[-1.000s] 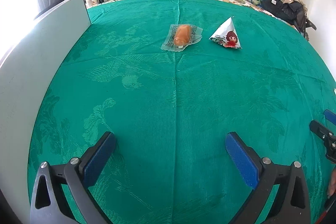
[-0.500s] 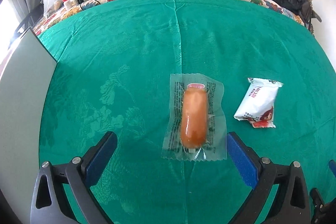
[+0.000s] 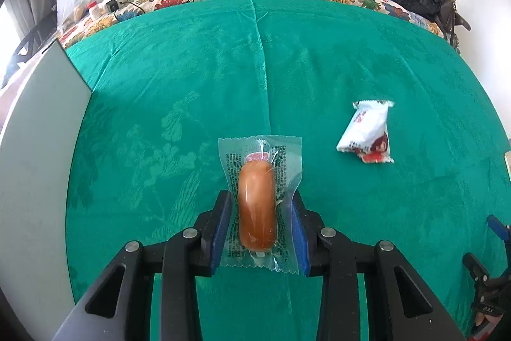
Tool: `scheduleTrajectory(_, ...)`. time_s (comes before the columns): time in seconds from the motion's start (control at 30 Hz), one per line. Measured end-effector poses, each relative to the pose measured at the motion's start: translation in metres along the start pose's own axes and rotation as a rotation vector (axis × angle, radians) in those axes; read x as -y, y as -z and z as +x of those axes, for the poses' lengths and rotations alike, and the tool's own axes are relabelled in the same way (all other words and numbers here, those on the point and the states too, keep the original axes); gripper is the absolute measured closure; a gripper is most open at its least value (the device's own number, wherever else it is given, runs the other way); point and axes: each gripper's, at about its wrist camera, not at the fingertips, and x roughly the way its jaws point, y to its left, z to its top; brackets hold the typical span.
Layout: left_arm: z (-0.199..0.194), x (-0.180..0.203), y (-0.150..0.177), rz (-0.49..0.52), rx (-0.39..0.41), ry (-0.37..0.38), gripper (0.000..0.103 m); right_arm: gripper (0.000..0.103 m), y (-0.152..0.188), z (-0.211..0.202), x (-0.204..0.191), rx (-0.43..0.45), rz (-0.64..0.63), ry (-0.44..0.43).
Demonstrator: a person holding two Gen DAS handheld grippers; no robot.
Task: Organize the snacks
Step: 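Grasp the wrapped orange sausage with the left tool and pull it closer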
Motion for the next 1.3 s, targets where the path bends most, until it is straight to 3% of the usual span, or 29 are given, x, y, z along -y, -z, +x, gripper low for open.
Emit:
scheduleTrajectory(0.17,-0.038,0.008,0.072,0.036,-0.045,0.018,0.068,0.007,0.000,0.000,0.000,0.000,0.000,0.000)
scheduleTrajectory(0.33,-0.053,0.027,0.126,0.073,-0.032,-0.009,0.063,0.007,0.000,0.000,0.000,0.000,0.000,0.000)
scheduleTrajectory(0.4,-0.045,0.030,0.134,0.070,-0.023,-0.028,0.052,0.007,0.000,0.000,0.000,0.000,0.000,0.000)
scheduleTrajectory(0.47,-0.043,0.026,0.136,0.031,0.024,-0.015,0.050,0.007,0.000,0.000,0.000,-0.001,0.000,0.000)
scheduleTrajectory(0.6,-0.034,0.012,0.133,-0.060,0.050,-0.058,0.014,0.007,0.000,-0.001,0.000,-0.001,0.000,0.000)
scheduleTrajectory(0.73,-0.027,0.000,0.132,-0.084,0.082,-0.086,0.000,0.007,0.000,-0.001,0.001,-0.001,0.000,0.000)
scheduleTrajectory(0.9,-0.028,-0.003,0.138,-0.095,0.148,-0.091,0.000,0.007,0.000,-0.001,0.001,-0.001,0.000,0.000)
scheduleTrajectory(1.3,-0.027,-0.003,0.135,-0.101,0.159,-0.095,0.000,0.007,0.000,-0.001,0.001,-0.001,0.000,-0.001)
